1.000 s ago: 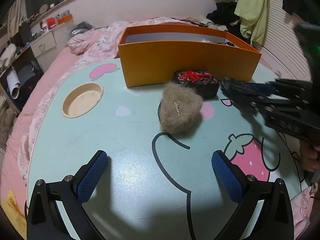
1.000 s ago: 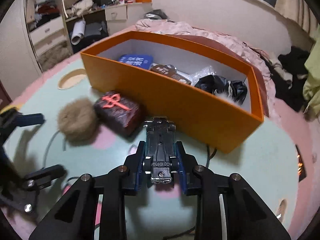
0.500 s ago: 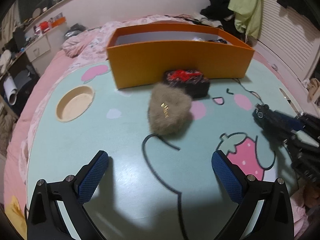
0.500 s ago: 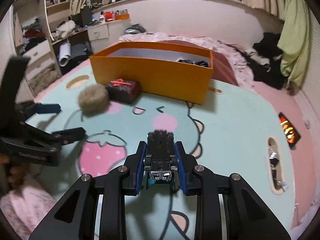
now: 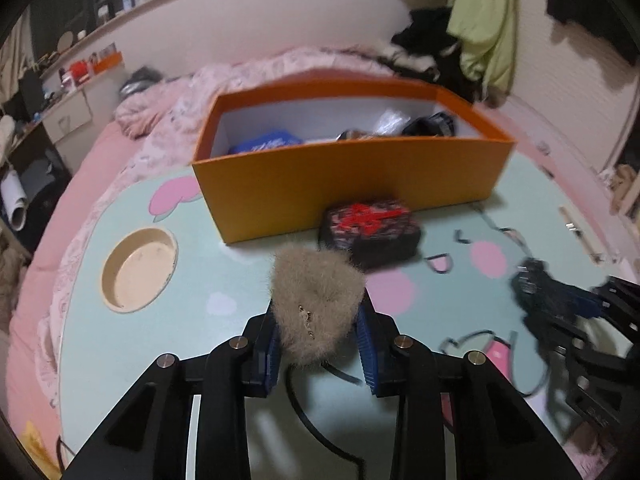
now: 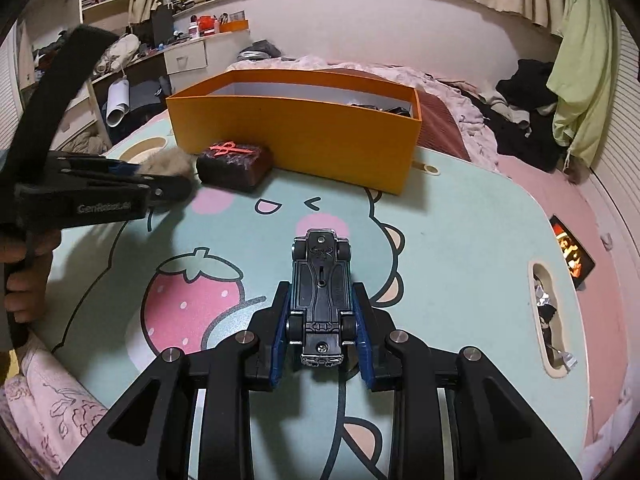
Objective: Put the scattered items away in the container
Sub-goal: 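Grasp the brown fluffy pompom with the left gripper while right gripper carries the car over the box, then release the pompom and car into the orange box and withdraw both grippers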
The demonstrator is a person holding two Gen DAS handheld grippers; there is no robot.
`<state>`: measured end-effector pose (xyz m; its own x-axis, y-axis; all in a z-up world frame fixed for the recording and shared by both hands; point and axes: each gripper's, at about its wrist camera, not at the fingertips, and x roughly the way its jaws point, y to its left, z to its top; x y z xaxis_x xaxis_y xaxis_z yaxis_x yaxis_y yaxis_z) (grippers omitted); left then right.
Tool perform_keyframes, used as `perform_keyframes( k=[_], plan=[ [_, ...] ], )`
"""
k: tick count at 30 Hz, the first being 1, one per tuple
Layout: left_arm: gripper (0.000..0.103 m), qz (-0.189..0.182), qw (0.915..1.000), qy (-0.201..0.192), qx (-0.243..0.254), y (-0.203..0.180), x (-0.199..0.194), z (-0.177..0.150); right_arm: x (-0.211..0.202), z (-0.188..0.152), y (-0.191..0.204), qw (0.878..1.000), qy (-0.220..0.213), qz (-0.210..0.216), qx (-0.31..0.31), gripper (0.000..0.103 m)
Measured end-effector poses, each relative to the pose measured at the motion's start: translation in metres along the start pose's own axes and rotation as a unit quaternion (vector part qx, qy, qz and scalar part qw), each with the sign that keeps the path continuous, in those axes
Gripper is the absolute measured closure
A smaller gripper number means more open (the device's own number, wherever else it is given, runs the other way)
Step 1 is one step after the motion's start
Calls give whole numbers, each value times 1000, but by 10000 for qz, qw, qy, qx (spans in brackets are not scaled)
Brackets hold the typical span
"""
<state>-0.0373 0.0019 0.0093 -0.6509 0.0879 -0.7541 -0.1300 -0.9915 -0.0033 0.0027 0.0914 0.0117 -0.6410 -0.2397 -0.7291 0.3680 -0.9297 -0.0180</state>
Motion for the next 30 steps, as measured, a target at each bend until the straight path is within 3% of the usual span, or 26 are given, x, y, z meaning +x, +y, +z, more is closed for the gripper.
perform_keyframes(
  k=[4,10,16,20,22,24,26,28,29,30],
  plan=[
    [72,-140,9993,-334,42,-6,-26,-3,-6,1,0,9999,-159,3,16,73],
    [72,-312,9973,-655,134,-10,-50,24,-14,21,-4,9988,-312,312,227,73],
    [72,-249,9962,-809,185,-5,-53,72,-28,70,-8,9966,-710,289,295,73],
    [72,-248,9973,-688,8,3,-40,113,-23,115,-10,9957,-826,225,365,73],
    [71,-154,9982,-577,-37,6,-26,128,-13,138,-8,9957,-876,-14,287,73],
    [64,80,9991,-408,-74,9,-8,138,1,152,-8,9965,-792,-156,235,73],
    [45,376,9987,-346,-74,10,2,137,19,162,-10,9973,-575,-290,357,71],
    [31,807,9957,-446,-113,12,3,128,32,166,-16,9963,-350,-474,631,50],
    [20,801,9954,-512,-141,14,1,123,34,164,-20,9956,-307,-502,728,47],
    [14,716,9956,-575,-181,16,-3,118,33,161,-23,9952,-334,-445,800,44]
  ],
)
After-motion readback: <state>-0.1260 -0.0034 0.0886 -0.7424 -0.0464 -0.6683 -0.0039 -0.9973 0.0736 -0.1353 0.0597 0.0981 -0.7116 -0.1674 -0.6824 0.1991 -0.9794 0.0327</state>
